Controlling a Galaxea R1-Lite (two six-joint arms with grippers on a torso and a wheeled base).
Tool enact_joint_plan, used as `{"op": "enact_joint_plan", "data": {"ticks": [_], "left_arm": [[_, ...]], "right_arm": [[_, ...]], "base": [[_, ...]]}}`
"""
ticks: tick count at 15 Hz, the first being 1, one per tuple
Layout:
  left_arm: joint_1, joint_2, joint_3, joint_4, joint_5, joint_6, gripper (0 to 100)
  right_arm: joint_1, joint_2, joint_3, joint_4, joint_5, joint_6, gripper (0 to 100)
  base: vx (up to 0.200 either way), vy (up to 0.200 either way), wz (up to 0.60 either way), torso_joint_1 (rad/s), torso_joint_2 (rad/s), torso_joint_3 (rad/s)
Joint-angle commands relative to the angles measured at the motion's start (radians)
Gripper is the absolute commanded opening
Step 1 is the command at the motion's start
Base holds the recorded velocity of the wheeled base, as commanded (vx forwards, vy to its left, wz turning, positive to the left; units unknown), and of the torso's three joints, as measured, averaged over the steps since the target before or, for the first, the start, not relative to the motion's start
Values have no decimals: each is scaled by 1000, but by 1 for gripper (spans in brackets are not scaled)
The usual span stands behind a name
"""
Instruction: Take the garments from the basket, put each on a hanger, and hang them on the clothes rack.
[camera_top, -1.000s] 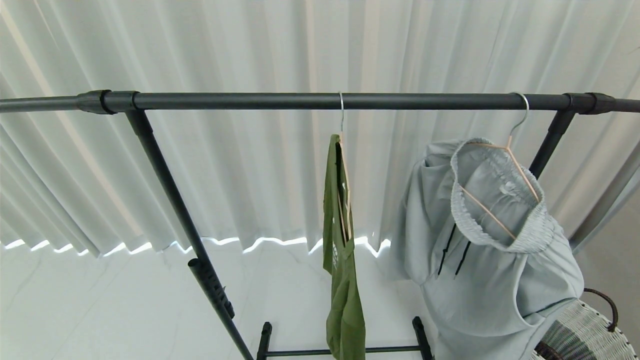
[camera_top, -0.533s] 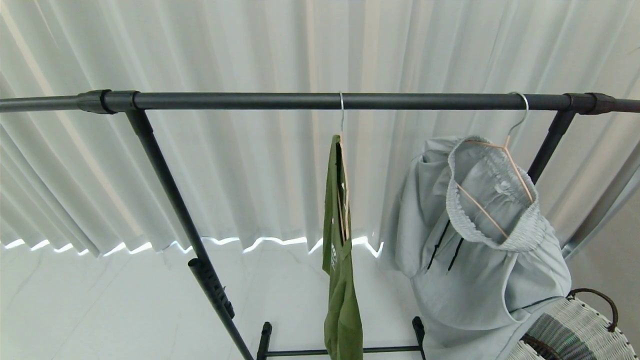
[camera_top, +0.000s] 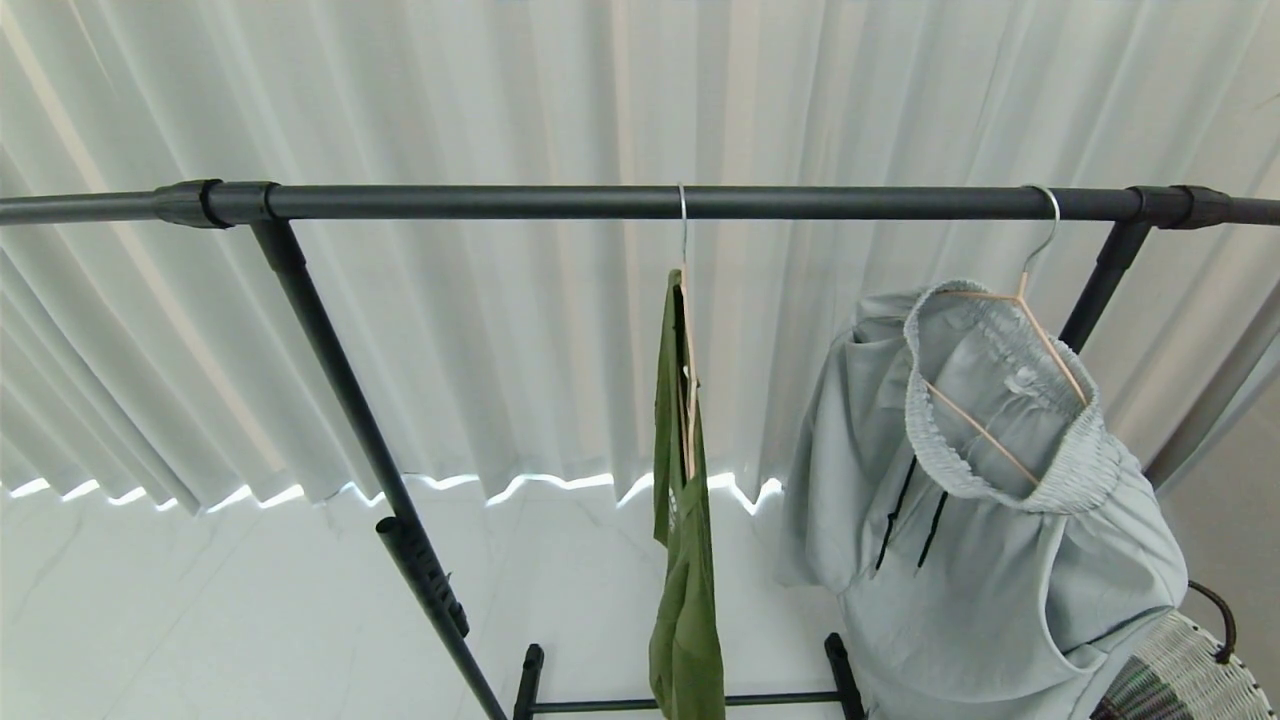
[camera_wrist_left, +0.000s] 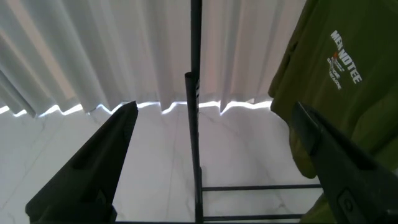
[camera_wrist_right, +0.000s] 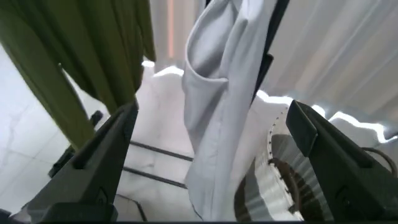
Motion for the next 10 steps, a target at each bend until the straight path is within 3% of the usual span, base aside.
{"op": "enact_joint_plan", "data": {"ticks": [1,2,3,4,5,6,10], "left_arm": [[0,1,1,1,1,-2,100],[0,1,1,1,1,-2,100],[0,1,0,1,1,0,100],[0,1,1,1,1,0,100],[0,1,1,1,1,-2,100],[0,1,1,1,1,0,100],[0,1,1,1,1,-3,100]], "right_arm": [[-35,3,-12,7,-138,-3,100],[-40,-2,-11,4,-285,-5,100],[-40,-2,-9,-6,-379,20,100],[-40,-2,-9,-7,-391,64,100],[-37,-2,-6,-12,-342,80,100],[-35,-2,5,1,-247,78,100],[-12,-2,5,1,-247,97,100]], "base": [[0,0,0,0,0,0],[0,0,0,0,0,0],[0,0,0,0,0,0],[0,0,0,0,0,0],[0,0,0,0,0,0],[0,0,0,0,0,0],[0,0,0,0,0,0]]}}
